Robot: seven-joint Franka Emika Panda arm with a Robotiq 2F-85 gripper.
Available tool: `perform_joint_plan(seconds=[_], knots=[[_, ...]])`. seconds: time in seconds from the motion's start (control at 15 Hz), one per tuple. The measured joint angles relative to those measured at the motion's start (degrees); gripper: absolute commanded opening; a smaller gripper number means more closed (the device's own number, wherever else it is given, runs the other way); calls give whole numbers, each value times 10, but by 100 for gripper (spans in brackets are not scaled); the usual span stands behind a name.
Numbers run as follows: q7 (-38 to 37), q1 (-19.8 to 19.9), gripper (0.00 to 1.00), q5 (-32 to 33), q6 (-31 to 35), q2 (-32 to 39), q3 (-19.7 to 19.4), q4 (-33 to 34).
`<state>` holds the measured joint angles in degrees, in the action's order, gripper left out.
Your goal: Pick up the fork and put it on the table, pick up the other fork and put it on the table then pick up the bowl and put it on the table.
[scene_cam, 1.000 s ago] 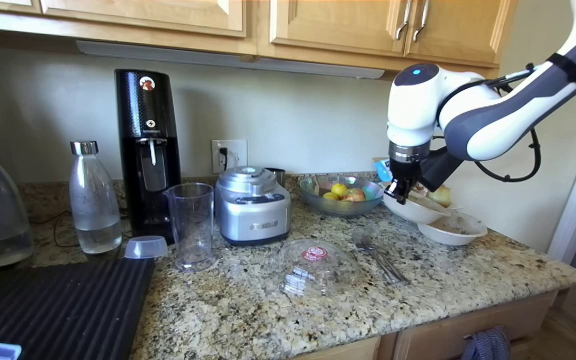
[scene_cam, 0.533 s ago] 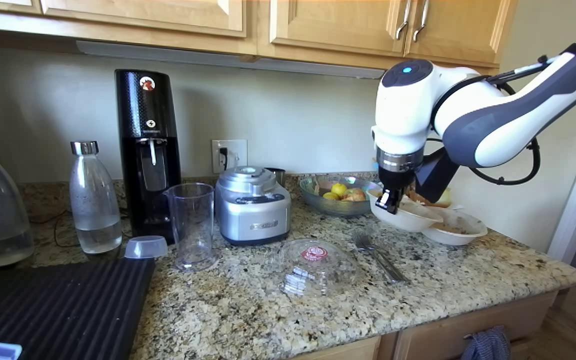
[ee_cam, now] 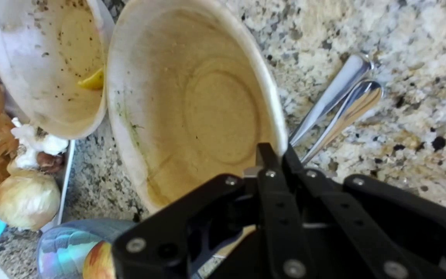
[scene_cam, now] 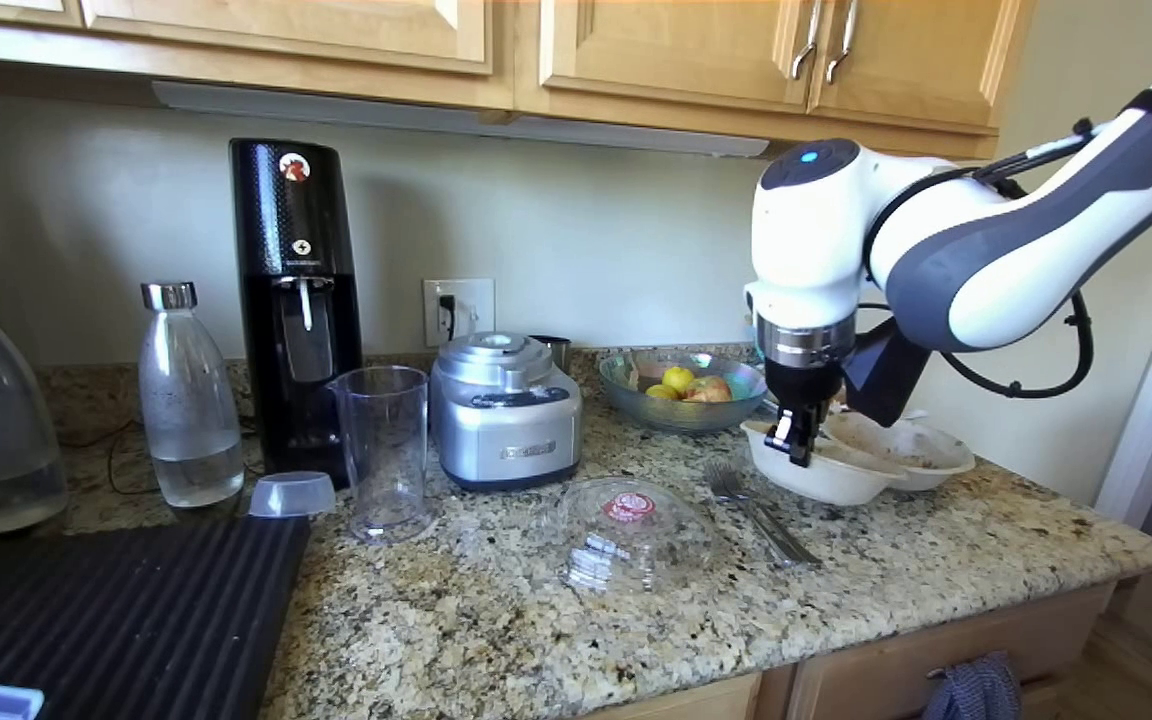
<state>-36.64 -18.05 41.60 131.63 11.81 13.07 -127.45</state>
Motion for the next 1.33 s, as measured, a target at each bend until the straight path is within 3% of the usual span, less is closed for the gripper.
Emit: perform_joint_plan(seconds=[0.27, 0.73, 1.33], knots=[[26, 5, 6, -35, 0, 19, -11, -2], [30, 8, 6, -42, -1, 36, -34, -2], [46, -2, 6, -55, -2, 40, -27, -3]])
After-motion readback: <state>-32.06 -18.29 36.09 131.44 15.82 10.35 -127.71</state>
